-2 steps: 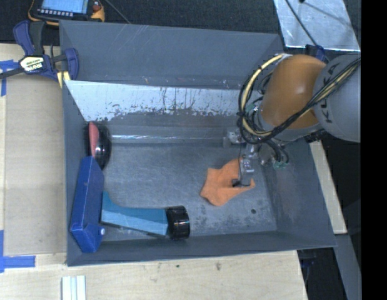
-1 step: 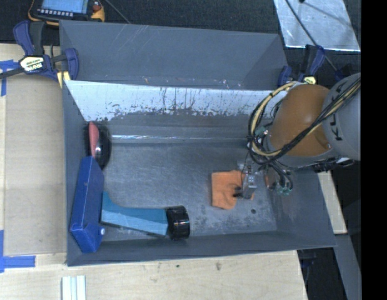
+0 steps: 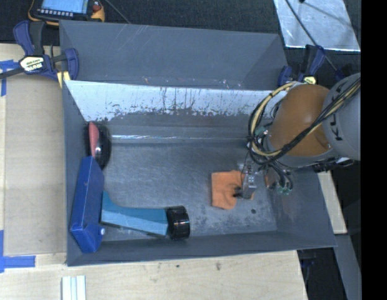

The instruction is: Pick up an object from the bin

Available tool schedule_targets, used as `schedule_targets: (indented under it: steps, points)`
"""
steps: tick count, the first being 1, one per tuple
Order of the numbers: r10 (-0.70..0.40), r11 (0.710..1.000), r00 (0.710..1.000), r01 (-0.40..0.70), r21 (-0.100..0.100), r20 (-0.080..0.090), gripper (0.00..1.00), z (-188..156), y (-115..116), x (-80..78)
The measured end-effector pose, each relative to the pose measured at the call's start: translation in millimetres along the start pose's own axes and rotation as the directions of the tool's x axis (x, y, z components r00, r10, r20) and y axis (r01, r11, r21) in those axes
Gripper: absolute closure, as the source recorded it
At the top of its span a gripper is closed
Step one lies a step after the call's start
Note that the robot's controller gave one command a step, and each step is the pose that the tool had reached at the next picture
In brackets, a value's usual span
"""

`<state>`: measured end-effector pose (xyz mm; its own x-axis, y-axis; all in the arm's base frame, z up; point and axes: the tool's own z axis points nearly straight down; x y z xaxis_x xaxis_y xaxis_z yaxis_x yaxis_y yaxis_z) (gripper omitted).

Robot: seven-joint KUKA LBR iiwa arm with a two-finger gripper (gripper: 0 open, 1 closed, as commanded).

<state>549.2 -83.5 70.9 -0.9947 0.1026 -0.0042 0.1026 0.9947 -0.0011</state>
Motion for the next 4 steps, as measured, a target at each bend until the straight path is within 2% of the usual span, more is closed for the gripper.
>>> schedule_targets:
  steps: [2, 3, 4]
  points:
    - [-0.001, 1.0, 1.0, 0.001, 0.0, 0.0, 1.0, 0.0, 0.2, 0.0]
    - [0.016, 1.0, 1.0, -0.016, -0.001, 0.003, 1.0, -157.3, 21.5, -34.7]
    - [0.016, 1.0, 1.0, -0.016, -0.001, 0.001, 1.0, -156.5, 21.4, -34.2]
